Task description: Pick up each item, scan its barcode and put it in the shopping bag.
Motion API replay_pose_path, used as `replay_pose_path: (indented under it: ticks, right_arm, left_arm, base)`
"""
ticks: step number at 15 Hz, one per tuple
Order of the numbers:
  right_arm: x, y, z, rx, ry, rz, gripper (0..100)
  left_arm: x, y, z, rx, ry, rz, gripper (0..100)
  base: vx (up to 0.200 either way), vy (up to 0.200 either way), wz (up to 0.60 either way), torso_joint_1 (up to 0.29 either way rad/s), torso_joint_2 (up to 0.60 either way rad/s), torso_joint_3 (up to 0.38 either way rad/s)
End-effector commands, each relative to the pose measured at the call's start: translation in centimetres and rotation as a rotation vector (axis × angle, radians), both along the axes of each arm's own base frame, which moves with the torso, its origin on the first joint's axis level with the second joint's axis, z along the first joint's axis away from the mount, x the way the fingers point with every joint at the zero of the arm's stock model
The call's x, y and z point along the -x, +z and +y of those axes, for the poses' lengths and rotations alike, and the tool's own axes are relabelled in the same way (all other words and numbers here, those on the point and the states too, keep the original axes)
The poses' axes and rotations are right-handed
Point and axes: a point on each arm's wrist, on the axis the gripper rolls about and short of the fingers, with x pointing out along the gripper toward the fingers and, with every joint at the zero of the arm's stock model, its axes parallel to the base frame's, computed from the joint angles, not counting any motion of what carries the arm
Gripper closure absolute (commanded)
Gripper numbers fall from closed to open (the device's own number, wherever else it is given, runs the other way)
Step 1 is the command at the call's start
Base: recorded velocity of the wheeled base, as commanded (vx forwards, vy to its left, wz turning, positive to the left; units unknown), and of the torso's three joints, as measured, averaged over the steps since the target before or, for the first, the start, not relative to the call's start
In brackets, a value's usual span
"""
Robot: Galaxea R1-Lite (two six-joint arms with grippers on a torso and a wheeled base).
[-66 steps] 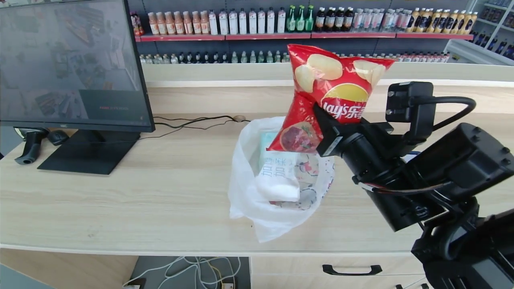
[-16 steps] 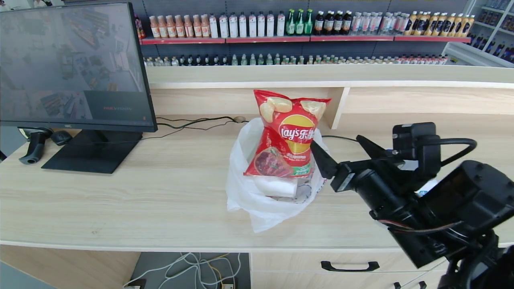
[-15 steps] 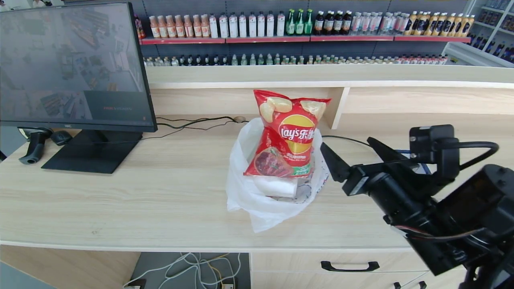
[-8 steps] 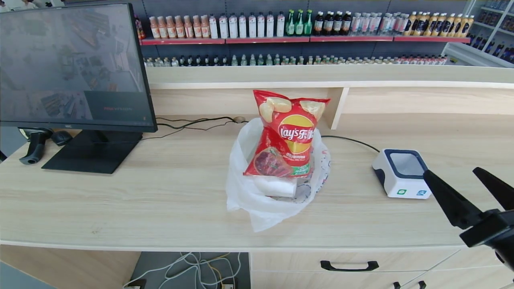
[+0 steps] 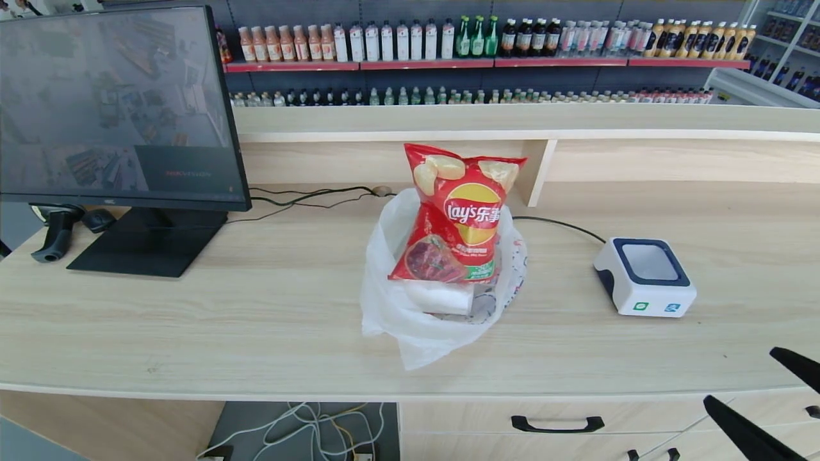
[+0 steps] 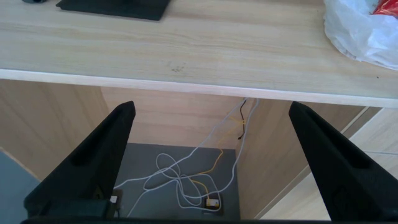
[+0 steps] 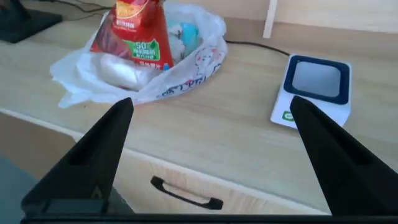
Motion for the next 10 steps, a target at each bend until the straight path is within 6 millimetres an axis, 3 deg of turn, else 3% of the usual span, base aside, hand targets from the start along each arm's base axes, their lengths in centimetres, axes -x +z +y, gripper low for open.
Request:
replay_pose_path:
  ticks: [1,5,7,10]
  right_arm:
    - [5.3,-3.2,-3.0,0.088,0.143,0.025,0]
    - [7.2,-6.1,-4.0,0.126,0.196,0.086,0]
    - [7.3,-6.3,-4.1,0.121,0.191,0.075,0]
    - [7.2,-6.7,-3.8,0.058,0.027,0.153,0]
  left_arm:
    - [0.0,0.0,0.0,0.000,0.000,-0.001,0]
    - [0.0,0.0,0.0,0.000,0.000,-0.001,0]
    - [0.0,0.0,0.0,-0.002,0.000,-0.001,0]
    - [0.0,0.0,0.0,-0.002,0.000,0.001,0]
  base:
    - [0.000,0.000,0.00,0.000,0.00,0.000]
    - [0.000,0.000,0.00,0.000,0.00,0.000]
    - [0.000,0.000,0.00,0.000,0.00,0.000]
    - [0.000,0.000,0.00,0.000,0.00,0.000]
